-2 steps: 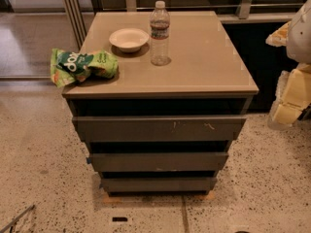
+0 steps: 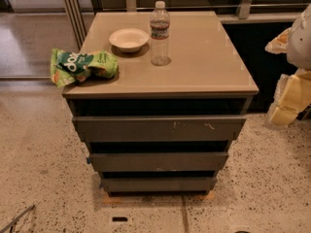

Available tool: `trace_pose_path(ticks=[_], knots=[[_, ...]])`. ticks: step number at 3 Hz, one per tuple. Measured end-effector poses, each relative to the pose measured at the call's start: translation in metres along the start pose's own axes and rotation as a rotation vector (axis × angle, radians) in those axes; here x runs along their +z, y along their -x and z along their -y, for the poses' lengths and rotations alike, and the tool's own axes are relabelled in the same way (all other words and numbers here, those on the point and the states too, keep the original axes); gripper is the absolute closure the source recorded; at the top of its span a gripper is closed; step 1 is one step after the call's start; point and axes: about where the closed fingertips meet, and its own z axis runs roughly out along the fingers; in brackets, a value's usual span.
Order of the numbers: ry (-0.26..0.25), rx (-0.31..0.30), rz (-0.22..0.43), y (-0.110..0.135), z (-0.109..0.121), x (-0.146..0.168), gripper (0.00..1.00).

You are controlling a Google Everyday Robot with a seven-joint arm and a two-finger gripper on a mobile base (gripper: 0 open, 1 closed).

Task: Open middle drawer

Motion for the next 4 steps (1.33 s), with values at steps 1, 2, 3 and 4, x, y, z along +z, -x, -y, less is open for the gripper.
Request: trace_pose_path(ticks=[1, 2, 3, 4], knots=[[0.030, 0.020, 0.041, -0.012, -0.011, 0.041, 0.44], [0.112, 0.055, 0.142, -0.018, -0.027, 0.124, 0.67], [0.221, 0.098, 0.205, -0.020, -0.052, 0.203, 0.90], [0.244, 0.108, 0.212, -0.022, -0.057, 0.219, 1.00]])
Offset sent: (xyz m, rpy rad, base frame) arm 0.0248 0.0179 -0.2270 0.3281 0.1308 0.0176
